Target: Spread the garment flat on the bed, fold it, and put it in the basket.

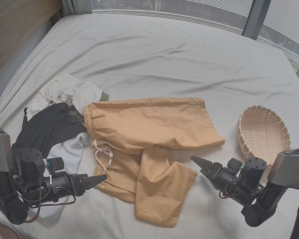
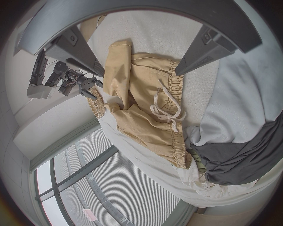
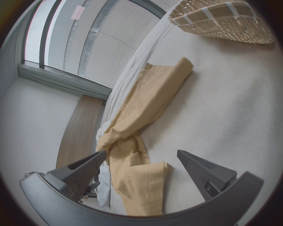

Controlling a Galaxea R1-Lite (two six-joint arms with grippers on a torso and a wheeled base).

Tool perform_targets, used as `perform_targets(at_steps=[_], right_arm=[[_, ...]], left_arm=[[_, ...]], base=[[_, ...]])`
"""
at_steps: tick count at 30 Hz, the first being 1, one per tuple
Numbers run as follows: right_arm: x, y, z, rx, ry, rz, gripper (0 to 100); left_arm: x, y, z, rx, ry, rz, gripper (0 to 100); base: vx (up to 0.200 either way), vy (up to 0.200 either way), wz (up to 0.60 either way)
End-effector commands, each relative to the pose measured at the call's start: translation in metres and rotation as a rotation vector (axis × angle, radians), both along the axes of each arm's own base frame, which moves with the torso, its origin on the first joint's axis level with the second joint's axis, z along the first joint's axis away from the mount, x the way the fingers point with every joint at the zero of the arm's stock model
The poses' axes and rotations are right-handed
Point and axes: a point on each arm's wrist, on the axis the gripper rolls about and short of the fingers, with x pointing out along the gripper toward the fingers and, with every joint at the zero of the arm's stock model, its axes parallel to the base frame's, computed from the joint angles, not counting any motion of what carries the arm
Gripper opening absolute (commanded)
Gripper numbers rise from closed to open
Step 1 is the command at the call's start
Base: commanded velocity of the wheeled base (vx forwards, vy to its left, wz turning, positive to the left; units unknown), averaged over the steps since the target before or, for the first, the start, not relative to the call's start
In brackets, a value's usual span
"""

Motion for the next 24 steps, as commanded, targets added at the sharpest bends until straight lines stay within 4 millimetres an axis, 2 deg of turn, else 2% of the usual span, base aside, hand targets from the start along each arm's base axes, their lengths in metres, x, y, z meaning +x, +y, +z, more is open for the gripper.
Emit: perform_targets(at_steps=[1,6,13,19,24], right_arm=[[-0.005,-0.001,-0.005,-0.007,0.031,0.004,100],[-0.011,0.012,-0.015,-0.019,0.067,0.048,100],[-0.012,0.025,-0.019,-0.007,0.08,0.08,100],[0.007,0.031,-0.033,0.0,0.068,0.073,100],[0.016,0.037,-0.027,0.036,0.043,0.074,100]], left_arm=[[0.0,0.0,-0.001,0.001,0.005,0.001,100],[0.0,0.0,-0.001,0.0,0.002,0.001,100],[0.0,0.0,-0.001,0.002,0.006,0.002,100],[0.0,0.0,-0.001,0.003,0.004,0.0,100],[-0.001,0.0,-0.002,0.004,0.008,0.002,100]], base=[[0.0,0.0,0.0],[0.0,0.0,0.0],[0.0,0.0,0.0],[0.0,0.0,0.0],[0.0,0.0,0.0]])
